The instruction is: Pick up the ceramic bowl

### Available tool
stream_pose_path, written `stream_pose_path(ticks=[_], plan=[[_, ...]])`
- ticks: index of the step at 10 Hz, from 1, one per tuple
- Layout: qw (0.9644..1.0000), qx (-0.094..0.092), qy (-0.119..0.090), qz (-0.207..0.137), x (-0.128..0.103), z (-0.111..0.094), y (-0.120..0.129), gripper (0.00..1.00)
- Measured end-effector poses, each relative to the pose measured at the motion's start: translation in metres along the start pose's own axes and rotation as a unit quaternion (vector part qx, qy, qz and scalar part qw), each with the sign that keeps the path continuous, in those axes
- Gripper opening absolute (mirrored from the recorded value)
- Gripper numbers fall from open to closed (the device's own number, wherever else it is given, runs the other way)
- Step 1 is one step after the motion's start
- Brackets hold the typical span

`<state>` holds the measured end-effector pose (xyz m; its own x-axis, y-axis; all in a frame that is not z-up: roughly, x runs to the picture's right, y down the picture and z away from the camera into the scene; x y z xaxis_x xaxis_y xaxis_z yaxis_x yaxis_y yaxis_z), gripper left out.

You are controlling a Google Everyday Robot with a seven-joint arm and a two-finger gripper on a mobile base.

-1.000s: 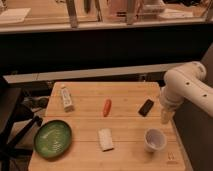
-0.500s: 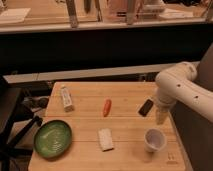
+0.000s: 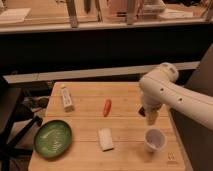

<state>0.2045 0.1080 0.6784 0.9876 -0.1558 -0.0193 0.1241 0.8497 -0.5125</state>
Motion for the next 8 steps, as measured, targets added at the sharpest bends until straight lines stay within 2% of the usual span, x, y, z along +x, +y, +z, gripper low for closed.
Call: stream_pose_path(ticks=[4,6,8], plan=[[0.9984,0.012,0.015,-0.053,-0.041,-0.003,-0.003,0.8],[0.9965,0.021,0.021,-0.078,-0.056,-0.005,-0.004,0.8],[0.9935,0.029,0.024,-0.107,-0.083,-0.007,-0.008,0.8]])
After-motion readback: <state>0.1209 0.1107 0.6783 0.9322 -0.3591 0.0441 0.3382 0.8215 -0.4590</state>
